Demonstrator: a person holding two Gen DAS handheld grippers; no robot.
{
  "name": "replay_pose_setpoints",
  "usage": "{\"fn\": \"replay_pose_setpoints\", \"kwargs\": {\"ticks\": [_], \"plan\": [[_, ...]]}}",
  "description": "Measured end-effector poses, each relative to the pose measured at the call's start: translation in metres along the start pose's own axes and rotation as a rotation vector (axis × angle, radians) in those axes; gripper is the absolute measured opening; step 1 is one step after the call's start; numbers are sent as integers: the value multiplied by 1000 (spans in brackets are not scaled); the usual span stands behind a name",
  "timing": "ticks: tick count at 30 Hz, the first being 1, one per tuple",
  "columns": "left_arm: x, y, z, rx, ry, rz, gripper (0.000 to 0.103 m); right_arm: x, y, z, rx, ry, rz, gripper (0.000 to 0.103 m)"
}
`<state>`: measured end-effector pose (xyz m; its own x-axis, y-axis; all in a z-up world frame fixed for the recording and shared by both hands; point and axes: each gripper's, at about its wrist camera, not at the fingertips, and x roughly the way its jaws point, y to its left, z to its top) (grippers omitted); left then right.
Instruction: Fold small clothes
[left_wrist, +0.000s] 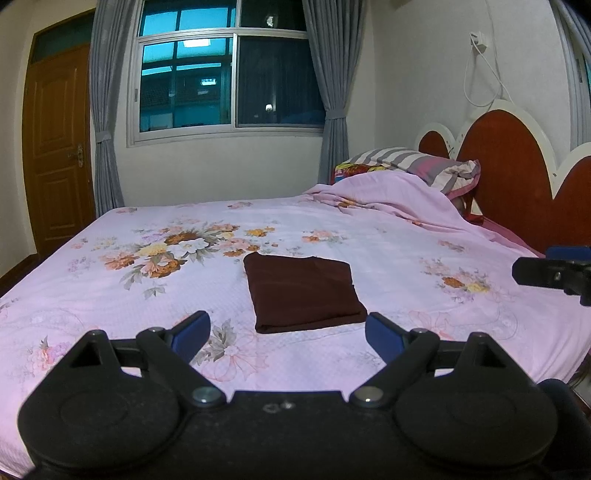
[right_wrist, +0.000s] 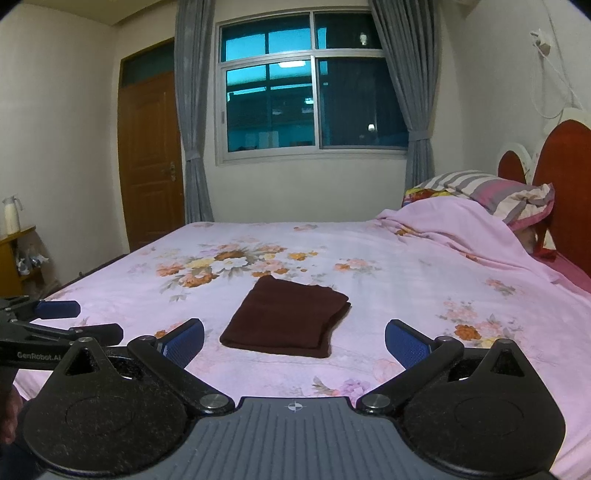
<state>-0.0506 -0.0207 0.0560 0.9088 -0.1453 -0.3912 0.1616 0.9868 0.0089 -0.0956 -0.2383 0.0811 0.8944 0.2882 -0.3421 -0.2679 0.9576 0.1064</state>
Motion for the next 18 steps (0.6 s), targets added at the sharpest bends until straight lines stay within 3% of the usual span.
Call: {"fn": "replay_pose_setpoints", "kwargs": {"ticks": [18], "plan": [[6,4,-1,8,0,-20,91,1,-2,-1,-4,12,-16,103]]}}
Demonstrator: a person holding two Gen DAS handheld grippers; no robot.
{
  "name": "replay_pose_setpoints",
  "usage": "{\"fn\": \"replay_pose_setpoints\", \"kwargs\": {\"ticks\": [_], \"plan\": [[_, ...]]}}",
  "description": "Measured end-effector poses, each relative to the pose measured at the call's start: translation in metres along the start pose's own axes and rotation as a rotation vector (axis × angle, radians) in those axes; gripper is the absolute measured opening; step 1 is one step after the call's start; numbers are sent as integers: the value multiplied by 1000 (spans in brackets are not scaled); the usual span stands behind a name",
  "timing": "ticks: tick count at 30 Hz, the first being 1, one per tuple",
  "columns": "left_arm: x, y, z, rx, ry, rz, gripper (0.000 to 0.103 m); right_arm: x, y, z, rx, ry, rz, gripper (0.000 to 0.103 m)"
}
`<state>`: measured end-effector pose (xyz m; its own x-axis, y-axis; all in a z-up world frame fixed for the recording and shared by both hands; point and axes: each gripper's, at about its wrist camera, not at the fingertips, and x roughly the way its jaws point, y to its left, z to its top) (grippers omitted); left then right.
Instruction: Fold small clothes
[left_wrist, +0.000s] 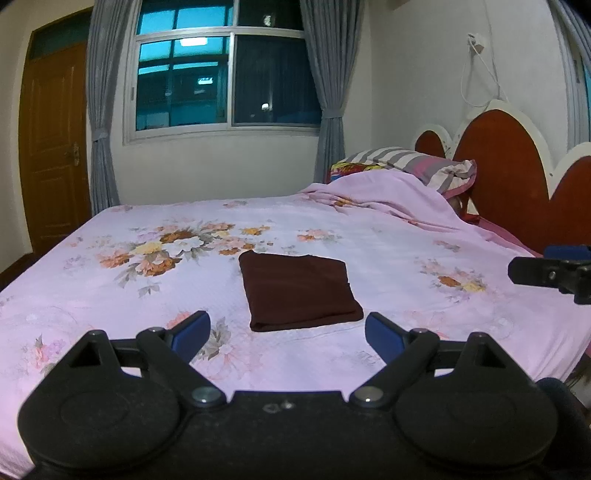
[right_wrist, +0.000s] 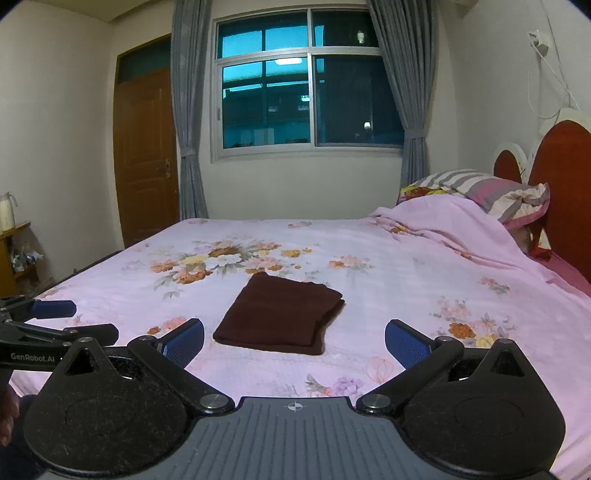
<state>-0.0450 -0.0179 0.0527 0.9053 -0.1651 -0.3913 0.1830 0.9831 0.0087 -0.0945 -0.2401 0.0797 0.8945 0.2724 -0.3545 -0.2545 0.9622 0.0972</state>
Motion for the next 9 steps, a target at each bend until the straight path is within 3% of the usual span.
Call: {"fn": "replay_pose_setpoints", "kwargs": {"ticks": [7,9], "plan": [[3,2,0,-17,10,6,91,2,-4,0,3,3,-5,103],[4,2,1,-39,21,40,92,3,-5,-1,8,7,-9,103]]}}
